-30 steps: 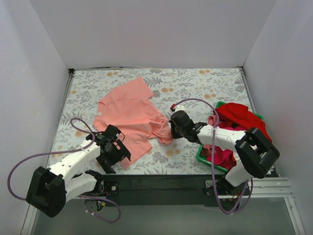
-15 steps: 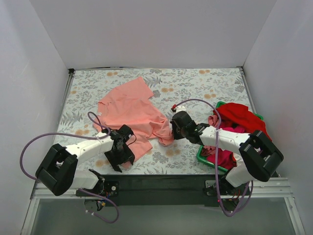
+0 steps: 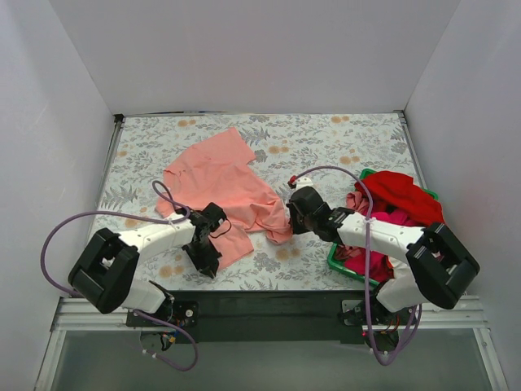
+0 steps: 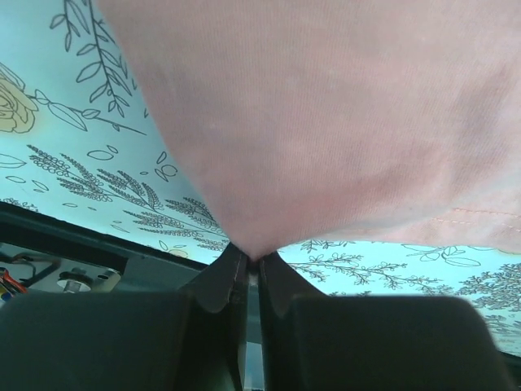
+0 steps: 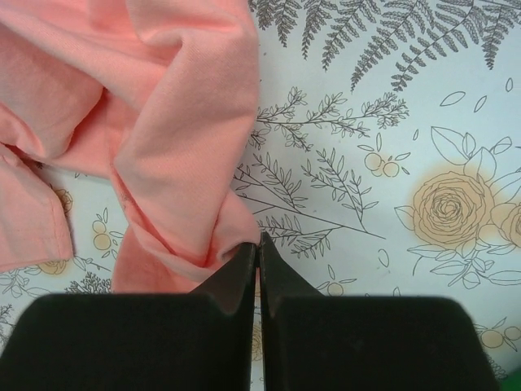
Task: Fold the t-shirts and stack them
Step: Flatten the tshirt out
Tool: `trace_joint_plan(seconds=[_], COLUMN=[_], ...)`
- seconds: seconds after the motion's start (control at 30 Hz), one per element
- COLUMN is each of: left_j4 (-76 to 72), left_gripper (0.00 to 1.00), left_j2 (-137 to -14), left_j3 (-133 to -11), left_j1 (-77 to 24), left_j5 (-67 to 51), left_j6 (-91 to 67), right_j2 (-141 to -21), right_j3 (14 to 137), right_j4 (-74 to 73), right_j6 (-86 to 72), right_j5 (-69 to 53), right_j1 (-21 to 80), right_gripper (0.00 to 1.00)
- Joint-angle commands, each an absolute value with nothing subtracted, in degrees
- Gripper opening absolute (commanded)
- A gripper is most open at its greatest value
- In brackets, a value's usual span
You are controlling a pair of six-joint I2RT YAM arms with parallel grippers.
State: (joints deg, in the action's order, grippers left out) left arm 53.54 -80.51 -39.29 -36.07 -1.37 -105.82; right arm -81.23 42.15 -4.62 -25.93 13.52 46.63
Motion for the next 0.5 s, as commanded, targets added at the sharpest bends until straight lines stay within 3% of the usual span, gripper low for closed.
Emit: trace_joint_plan(seconds=[0.0, 0.27, 0.47], left_j4=[46.8, 56.7, 60.0], left_gripper=[0.00, 0.00, 0.00], left_j2=[-82.2, -71.7, -67.5], left_j3=[-39.4, -56.4, -75.6], left_j1=[-36.0, -35.9, -35.4], left_j5=[8.9, 36.3, 48.9], left_j6=[-105.8, -109.3, -107.9], right_j2=[-78.8, -71.2, -66.5], right_j3=[41.7, 47.1, 57.1], right_j4=[-5.2, -9.2, -11.8], right_j6=[-21.7, -11.9, -5.0], right_j5=[16.1, 27.0, 33.6], right_j1=[46.8, 46.8, 46.8], right_gripper=[0.01, 0.01, 0.01])
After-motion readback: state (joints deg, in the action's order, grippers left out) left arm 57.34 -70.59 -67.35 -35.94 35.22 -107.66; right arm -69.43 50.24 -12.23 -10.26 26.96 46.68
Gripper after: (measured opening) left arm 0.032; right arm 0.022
